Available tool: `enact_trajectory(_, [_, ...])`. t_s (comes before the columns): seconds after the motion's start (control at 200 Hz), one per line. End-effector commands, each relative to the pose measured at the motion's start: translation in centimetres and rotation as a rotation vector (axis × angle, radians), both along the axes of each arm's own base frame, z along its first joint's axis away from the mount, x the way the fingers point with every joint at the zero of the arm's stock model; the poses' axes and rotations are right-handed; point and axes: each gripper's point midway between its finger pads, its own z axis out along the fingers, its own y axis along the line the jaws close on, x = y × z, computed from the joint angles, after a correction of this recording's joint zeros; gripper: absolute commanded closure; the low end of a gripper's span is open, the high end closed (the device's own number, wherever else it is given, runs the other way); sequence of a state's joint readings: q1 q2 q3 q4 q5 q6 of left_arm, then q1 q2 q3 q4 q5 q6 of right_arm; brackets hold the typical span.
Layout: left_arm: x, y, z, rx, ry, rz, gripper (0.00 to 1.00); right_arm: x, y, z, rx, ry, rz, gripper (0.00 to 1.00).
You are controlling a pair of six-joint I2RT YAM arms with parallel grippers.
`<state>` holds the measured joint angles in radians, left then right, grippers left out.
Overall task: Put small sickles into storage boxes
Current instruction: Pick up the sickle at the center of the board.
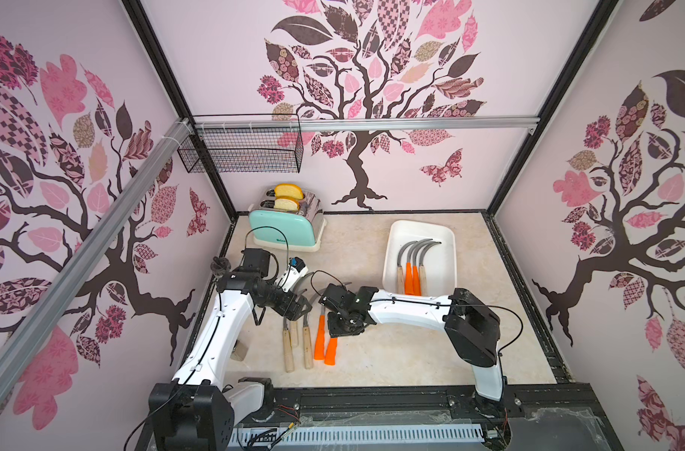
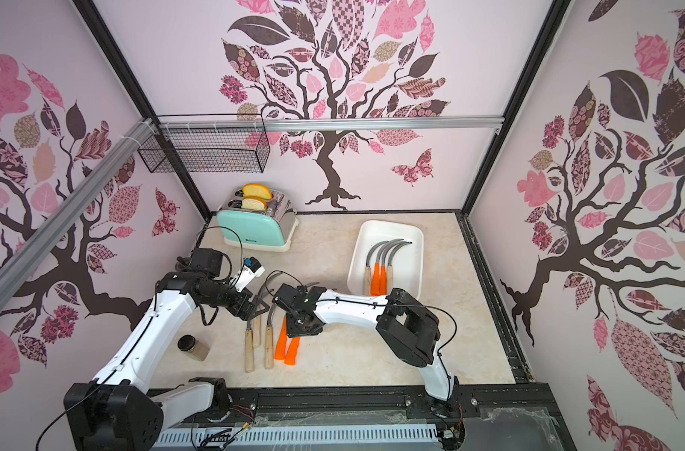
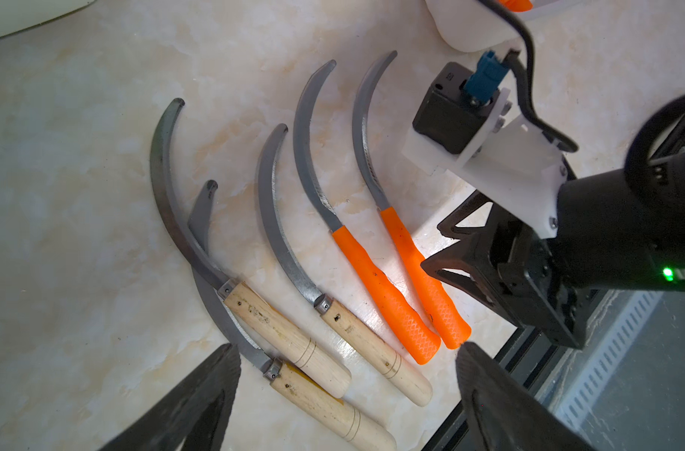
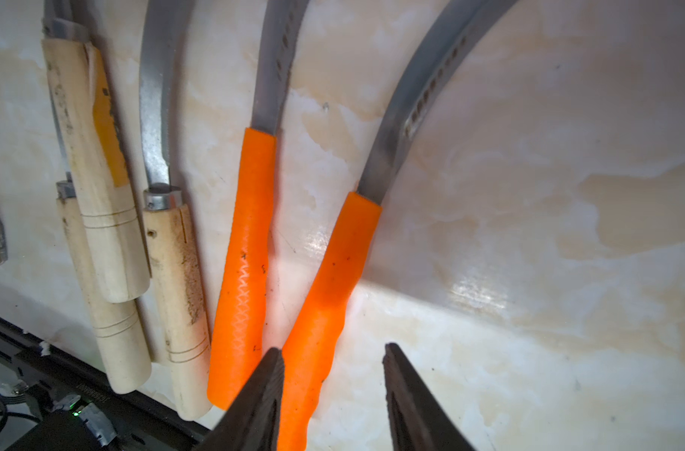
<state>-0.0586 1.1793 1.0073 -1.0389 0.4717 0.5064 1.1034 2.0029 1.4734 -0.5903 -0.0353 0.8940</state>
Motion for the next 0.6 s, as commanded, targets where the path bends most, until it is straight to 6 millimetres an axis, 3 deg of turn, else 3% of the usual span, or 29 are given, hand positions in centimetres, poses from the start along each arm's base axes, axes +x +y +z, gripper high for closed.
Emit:
enact_trajectory(0.0, [0.5, 0.2, 0.1, -0.002, -0.021, 0.024, 0.07, 0.1, -0.4, -0.4, -0.054, -0.005, -0.016, 0.53])
enact_trajectory(0.595, [1.9, 0.9, 0.1, 0.010, -0.042, 0.108, 0.07, 0.4, -0.5, -1.5, -0.089, -0.011, -0.030, 0.52])
